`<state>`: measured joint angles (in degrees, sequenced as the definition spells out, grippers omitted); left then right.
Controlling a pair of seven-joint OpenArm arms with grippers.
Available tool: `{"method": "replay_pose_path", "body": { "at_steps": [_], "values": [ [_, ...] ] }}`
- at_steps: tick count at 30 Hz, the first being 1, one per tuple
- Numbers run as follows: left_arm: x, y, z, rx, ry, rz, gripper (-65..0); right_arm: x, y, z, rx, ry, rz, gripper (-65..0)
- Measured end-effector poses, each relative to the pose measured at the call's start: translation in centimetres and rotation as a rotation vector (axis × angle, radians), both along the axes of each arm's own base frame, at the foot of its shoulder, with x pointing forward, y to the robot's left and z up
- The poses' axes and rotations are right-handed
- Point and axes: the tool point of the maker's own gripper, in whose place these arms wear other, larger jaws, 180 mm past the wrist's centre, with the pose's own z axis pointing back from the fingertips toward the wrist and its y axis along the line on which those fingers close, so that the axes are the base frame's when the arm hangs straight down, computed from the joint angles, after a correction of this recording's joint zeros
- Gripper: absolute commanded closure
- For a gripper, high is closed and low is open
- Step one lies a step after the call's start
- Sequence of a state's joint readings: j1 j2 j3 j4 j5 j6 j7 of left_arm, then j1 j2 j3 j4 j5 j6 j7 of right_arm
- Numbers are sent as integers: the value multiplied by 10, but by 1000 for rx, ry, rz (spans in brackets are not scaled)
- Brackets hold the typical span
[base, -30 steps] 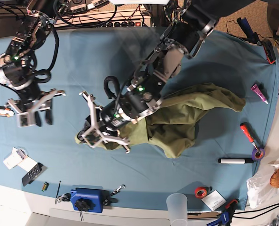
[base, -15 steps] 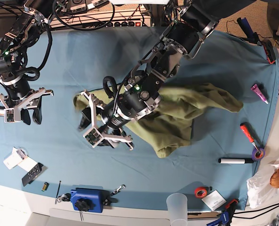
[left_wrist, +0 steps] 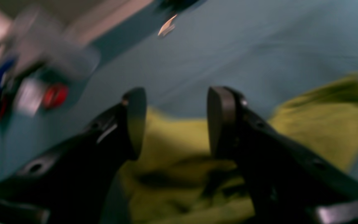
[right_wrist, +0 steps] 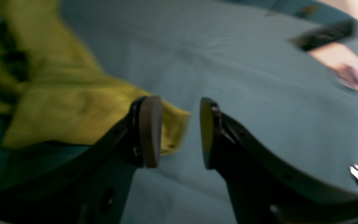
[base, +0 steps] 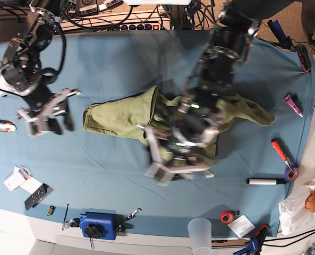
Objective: Layout the t-shirt on the table in an organized manner, then fold the t-shirt properly
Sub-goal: 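Pull the shirt back toward the center with the left gripper, then grasp the shirt with both grippers at opposite sides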
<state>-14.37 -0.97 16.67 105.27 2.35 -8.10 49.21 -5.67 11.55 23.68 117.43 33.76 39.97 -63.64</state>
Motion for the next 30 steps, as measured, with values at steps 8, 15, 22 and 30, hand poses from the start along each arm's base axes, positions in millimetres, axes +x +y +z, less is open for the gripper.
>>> {"method": "replay_pose_path", "body": {
  "at_steps": [8, 15, 22, 30],
  "values": [
    [-6, 63, -23, -68, 103, 31, -320, 5, 59, -19, -39, 34, 132, -215],
    [-16, 114, -17, -24, 69, 120, -320, 7, 98, -32, -22, 36, 187, -215],
    [-30, 146, -17, 14, 60, 179, -320, 22, 114, -90, 16, 181, 189, -215],
    [-35, 146, -24, 13, 78, 178, -320, 32, 140, -82, 77, 154, 230, -215]
  ]
}}
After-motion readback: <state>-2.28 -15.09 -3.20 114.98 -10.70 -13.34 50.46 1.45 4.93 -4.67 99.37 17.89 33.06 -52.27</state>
